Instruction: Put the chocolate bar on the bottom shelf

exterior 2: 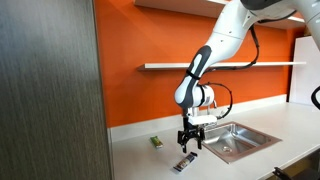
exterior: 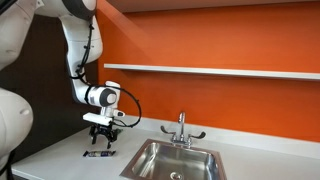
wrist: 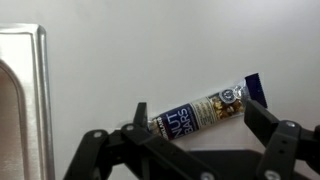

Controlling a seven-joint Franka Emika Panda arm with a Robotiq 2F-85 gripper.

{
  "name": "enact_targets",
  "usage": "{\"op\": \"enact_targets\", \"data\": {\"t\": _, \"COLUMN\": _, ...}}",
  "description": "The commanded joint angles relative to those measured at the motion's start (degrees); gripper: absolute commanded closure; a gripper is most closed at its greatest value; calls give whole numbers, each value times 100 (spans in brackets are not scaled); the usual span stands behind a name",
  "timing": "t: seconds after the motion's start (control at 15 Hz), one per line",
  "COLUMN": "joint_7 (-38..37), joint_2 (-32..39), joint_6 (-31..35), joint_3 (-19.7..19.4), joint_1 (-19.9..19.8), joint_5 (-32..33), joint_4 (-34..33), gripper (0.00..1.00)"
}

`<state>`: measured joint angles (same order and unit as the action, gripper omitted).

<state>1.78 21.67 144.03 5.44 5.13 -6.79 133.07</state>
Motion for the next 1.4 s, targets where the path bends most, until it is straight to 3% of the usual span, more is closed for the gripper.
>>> {"op": "enact_targets", "data": {"t": 0.0, "joint_7": -20, "joint_2": 3, "joint_6": -13, "joint_3": 43, "joint_1": -38, "joint_5": 26, "joint_4": -18, "gripper": 0}}
{"op": "enact_targets", "data": {"t": 0.27, "joint_7": -17, "joint_2": 3, "joint_6": -13, "joint_3": 45, "joint_1": -37, "joint_5": 26, "joint_4": -26, "gripper": 0}}
{"op": "enact_targets", "data": {"t": 0.67, "joint_7": -1000, "joint_2": -236, "joint_6": 70, "joint_3": -15, "joint_1": 46, "joint_5": -305, "joint_4": 276, "gripper": 0}}
{"op": "enact_targets", "data": {"t": 1.33, "joint_7": -2649, "joint_2": -7, "joint_6": -15, "joint_3": -169, "joint_1": 417, "joint_5": -360, "joint_4": -35, "gripper": 0}}
